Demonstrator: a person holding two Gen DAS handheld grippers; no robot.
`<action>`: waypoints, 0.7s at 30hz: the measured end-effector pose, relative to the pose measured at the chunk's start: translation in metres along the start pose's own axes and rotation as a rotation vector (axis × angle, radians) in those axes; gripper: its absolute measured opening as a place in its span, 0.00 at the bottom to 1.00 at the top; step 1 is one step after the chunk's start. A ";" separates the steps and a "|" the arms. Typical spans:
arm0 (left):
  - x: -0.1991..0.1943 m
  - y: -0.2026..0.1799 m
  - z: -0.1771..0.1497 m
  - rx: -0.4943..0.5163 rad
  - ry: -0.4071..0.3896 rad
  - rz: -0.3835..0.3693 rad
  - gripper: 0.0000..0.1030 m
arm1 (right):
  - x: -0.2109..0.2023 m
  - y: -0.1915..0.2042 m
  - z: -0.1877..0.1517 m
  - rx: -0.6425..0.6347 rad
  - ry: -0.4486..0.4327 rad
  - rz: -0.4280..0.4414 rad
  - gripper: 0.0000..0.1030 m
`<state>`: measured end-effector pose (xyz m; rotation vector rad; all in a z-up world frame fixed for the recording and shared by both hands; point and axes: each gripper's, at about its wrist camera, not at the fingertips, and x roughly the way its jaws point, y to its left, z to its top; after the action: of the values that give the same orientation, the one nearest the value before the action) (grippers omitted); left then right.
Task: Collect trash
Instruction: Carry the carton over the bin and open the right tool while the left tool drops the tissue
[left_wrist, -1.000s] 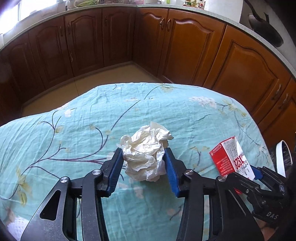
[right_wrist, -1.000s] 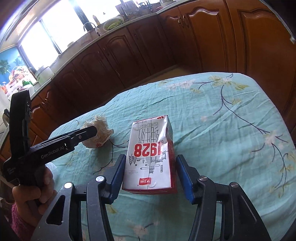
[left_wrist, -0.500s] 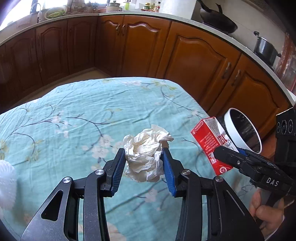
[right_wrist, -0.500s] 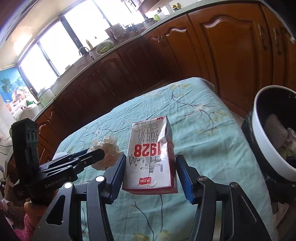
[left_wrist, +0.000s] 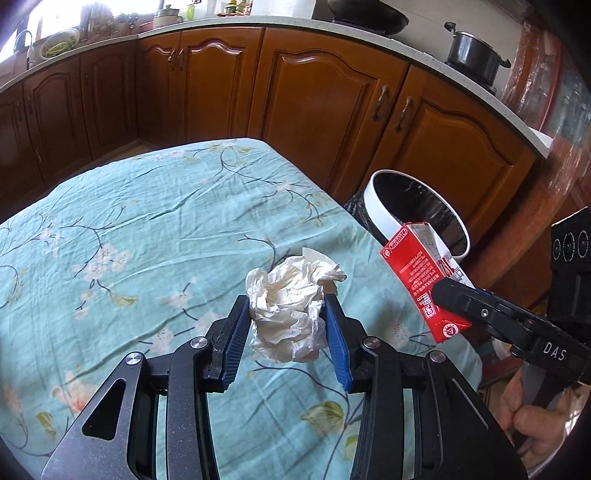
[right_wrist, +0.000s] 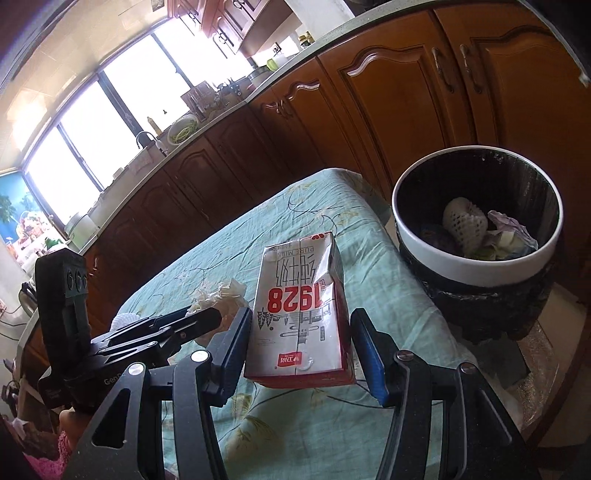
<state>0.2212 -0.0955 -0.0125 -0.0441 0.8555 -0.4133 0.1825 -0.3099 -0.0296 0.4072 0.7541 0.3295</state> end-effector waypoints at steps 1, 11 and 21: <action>0.000 -0.005 0.000 0.009 0.001 -0.003 0.38 | -0.002 -0.003 -0.001 0.003 -0.005 -0.003 0.54; 0.004 -0.039 0.001 0.069 0.007 -0.023 0.38 | -0.026 -0.035 -0.006 0.048 -0.042 -0.014 0.54; 0.011 -0.061 0.004 0.107 0.014 -0.039 0.38 | -0.042 -0.048 -0.004 0.074 -0.074 -0.025 0.54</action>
<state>0.2100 -0.1564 -0.0050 0.0408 0.8461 -0.4961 0.1577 -0.3692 -0.0301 0.4773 0.6995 0.2624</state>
